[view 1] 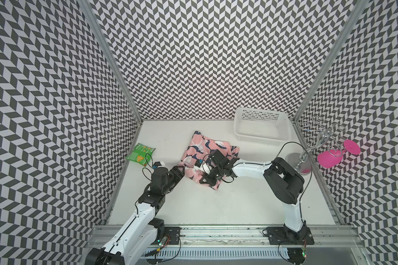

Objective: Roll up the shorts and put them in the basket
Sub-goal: Roll the shorts at the center of the board.

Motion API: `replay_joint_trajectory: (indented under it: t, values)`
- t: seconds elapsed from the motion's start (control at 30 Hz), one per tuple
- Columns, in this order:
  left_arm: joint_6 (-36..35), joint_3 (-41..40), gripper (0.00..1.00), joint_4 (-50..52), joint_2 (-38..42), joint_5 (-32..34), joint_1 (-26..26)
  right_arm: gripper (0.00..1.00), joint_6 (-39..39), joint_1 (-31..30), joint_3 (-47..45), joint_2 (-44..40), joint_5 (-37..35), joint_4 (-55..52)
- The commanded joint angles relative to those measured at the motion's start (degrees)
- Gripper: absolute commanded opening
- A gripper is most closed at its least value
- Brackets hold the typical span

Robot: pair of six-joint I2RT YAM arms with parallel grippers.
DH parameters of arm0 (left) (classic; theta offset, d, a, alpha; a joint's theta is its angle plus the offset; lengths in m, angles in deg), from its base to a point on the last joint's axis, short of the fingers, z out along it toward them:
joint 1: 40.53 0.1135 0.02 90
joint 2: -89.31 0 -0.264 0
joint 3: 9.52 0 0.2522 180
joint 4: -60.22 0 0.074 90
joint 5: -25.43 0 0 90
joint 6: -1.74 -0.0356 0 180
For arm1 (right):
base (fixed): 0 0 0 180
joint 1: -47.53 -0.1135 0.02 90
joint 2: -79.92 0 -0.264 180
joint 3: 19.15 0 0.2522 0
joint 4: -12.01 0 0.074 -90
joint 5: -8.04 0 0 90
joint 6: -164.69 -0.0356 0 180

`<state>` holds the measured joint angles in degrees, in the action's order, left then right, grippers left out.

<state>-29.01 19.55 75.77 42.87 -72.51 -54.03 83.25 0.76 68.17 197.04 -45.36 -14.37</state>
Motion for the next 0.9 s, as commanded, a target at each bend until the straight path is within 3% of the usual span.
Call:
replay_joint_trajectory:
  t: [0.0, 0.13, 0.27, 0.4, 0.53, 0.63, 0.87]
  values:
    - [0.3, -4.9, 0.72, -3.6, -1.0, -2.4, -0.8, 0.00, -6.7, 2.1, 1.5, 3.9, 14.4, -1.5]
    - [3.2, -11.9, 0.74, -19.5, -2.0, -2.7, -1.8, 0.00, -9.8, 3.8, 0.9, 6.7, 18.4, 1.3]
    - [6.1, -17.4, 0.77, -33.6, 0.4, 4.5, -5.2, 0.00, -10.8, 4.4, -0.3, 7.8, 19.6, 3.3]
    - [5.5, -16.5, 0.80, -36.8, -4.2, 6.4, -6.3, 0.00, -11.5, 4.8, -1.0, 8.1, 20.5, 4.8]
    - [6.1, -14.3, 0.80, -42.4, -14.4, 4.6, -6.6, 0.00, -11.6, 4.8, -0.9, 8.0, 20.8, 4.8]
    - [6.1, -11.7, 0.79, -40.9, -20.2, 4.7, -6.7, 0.00, -12.1, 5.1, -1.1, 7.3, 20.8, 5.4]
    - [5.6, -10.0, 0.79, -46.5, -25.2, 5.9, -8.5, 0.00, -12.9, 5.7, -1.8, 7.5, 22.7, 6.9]
